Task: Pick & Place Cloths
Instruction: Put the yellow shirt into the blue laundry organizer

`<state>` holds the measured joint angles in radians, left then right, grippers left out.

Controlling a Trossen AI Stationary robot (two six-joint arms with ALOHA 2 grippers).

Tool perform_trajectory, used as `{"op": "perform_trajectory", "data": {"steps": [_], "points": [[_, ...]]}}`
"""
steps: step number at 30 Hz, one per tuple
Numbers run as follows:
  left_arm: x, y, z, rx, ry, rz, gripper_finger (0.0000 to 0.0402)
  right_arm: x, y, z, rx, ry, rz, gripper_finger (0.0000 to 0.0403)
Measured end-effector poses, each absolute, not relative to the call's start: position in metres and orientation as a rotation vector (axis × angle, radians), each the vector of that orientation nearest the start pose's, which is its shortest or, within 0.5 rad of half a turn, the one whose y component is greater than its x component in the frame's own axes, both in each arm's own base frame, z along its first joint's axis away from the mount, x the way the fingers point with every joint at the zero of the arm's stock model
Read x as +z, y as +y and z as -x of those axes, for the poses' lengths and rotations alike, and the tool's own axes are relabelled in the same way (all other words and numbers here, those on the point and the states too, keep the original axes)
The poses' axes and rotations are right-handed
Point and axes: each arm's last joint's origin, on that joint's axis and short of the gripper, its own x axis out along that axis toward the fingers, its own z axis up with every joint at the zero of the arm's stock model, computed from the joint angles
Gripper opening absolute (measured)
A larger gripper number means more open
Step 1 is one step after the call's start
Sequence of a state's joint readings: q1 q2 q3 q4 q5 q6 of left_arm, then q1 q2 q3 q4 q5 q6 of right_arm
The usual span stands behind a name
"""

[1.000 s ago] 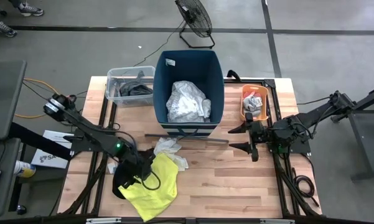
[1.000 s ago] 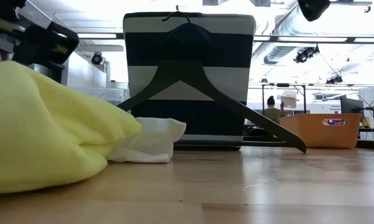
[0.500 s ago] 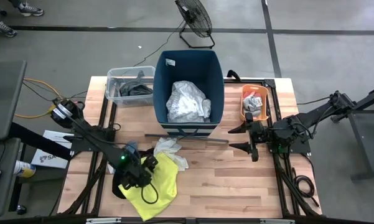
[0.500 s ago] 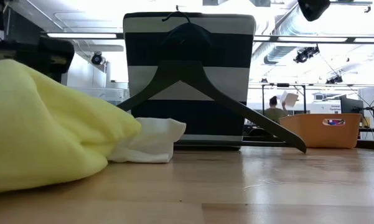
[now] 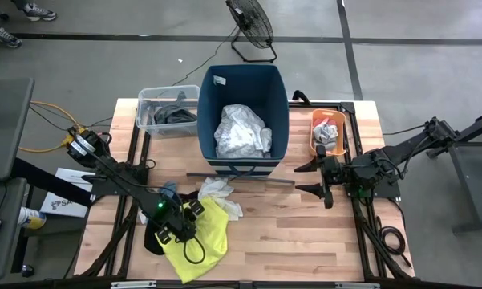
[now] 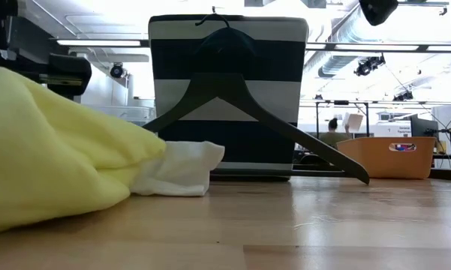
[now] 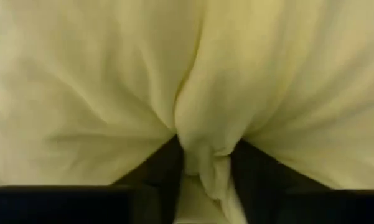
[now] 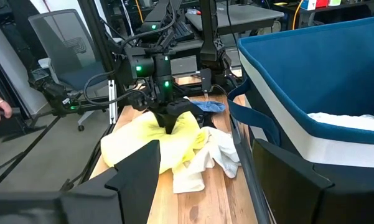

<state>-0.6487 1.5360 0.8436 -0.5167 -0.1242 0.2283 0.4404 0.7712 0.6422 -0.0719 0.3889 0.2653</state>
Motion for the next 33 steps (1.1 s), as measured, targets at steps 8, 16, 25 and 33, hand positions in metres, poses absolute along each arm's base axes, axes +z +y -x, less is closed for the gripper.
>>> {"op": "perform_trajectory", "data": {"steps": [8,16,25,33], "points": [[0.167,-0.161,-0.219,-0.544,1.1,-0.597,0.0018,0.297,0.064,-0.162,0.027,0.189,-0.183,0.0247],[0.192,-0.168,-0.228,-0.545,1.056,-0.58,0.0008,0.297,0.064,-0.162,0.026,0.189,-0.183,0.0247],[0.248,-0.171,-0.235,-0.504,0.993,-0.634,0.0005,0.297,0.064,-0.162,0.026,0.19,-0.183,0.0247],[0.311,-0.161,-0.226,-0.438,0.878,-0.64,0.0005,0.297,0.064,-0.162,0.029,0.19,-0.184,0.0247]]}}
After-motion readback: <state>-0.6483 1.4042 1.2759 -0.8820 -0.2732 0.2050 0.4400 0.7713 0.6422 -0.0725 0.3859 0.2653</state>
